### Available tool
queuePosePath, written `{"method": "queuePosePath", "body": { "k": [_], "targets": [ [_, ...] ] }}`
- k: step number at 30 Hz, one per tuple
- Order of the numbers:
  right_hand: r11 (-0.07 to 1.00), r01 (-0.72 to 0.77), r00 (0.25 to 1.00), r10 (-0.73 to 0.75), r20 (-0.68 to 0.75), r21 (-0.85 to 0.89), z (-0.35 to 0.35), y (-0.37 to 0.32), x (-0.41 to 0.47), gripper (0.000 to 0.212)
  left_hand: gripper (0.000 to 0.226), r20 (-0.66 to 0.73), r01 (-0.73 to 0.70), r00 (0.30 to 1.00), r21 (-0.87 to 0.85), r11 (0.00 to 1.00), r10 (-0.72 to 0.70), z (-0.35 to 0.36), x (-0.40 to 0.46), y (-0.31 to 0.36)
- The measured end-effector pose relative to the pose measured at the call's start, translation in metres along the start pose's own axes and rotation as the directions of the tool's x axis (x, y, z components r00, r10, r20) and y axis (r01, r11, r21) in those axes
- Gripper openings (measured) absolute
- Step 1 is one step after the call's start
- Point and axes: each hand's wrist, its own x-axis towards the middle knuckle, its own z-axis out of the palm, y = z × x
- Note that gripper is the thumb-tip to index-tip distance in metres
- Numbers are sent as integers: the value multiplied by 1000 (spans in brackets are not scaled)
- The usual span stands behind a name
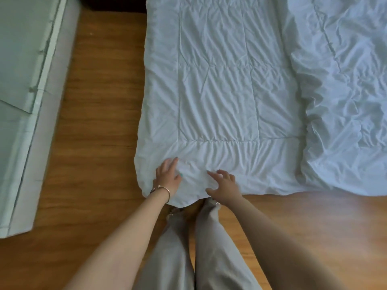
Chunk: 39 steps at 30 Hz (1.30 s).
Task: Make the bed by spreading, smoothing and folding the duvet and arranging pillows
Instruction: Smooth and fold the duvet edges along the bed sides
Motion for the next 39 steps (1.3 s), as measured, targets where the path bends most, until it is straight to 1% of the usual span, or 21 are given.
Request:
{"method": "queuePosePath", "body": {
  "k": [2,4,8,9,11,12,14,16,18,20,21,23,24,27,29,31,32,33,35,37,39],
  "targets": [
    [1000,17,1000,-17,-20,-4,11,-20,6,66,61,-47,51,997,-118,992,-57,0,5,-7],
    [999,40,998,-40,-48,-1,19,-37,14,67,62,-108,87,988,-187,978,-108,-2,14,-9],
    [994,107,990,-110,-94,-32,29,-58,35,70,73,-226,196,936,-307,931,-271,-17,45,-12],
    [992,116,987,-122,-107,-55,30,-61,40,70,81,-212,211,933,-329,920,-290,-21,55,-17],
    [993,97,980,-107,-165,-68,36,-68,49,69,100,-123,208,954,-393,896,-275,-29,72,-32],
    [997,63,975,-69,-210,-35,42,-73,53,69,110,-70,190,967,-438,878,-245,-33,79,-41],
    [996,-51,956,72,-286,80,54,-90,62,73,127,13,154,985,-523,838,-172,-41,91,-56],
    [975,-178,929,212,-302,134,65,-113,75,80,138,51,117,993,-543,832,-106,-47,103,-70],
    [941,-290,898,330,-290,174,72,-136,88,83,143,84,84,995,-544,835,-46,-51,112,-80],
    [910,-365,861,411,-300,199,80,-156,97,85,137,95,61,995,-550,833,-10,-56,119,-90],
    [902,-386,845,429,-319,193,85,-163,99,85,129,94,66,995,-560,826,-16,-60,122,-95],
    [902,-400,828,432,-357,164,94,-172,100,83,112,129,131,989,-586,800,-67,-71,126,-104],
    [903,-401,827,430,-362,156,96,-173,99,82,109,166,171,982,-603,779,-87,-78,127,-108],
    [905,-395,834,425,-352,156,91,-170,96,81,118,301,253,951,-645,721,-65,-92,130,-120],
    [912,-381,850,410,-331,152,85,-165,93,83,116,292,201,956,-669,715,4,-99,129,-121],
    [917,-370,864,399,-308,151,82,-163,91,85,98,204,97,977,-668,738,57,-102,127,-120],
    [917,-371,867,399,-299,149,81,-163,90,85,86,166,64,984,-671,739,65,-103,123,-120],
    [916,-373,867,401,-296,149,80,-163,89,85,76,164,70,985,-681,729,60,-105,118,-120],
    [913,-377,862,408,-301,159,79,-166,87,84,66,218,93,972,-705,703,91,-106,101,-119],
    [909,-371,858,414,-303,192,78,-168,84,81,63,256,58,953,-681,730,163,-104,80,-119],
    [903,-332,868,405,-285,273,79,-173,75,77,61,287,34,933,-672,739,218,-104,60,-115]
  ]
}}
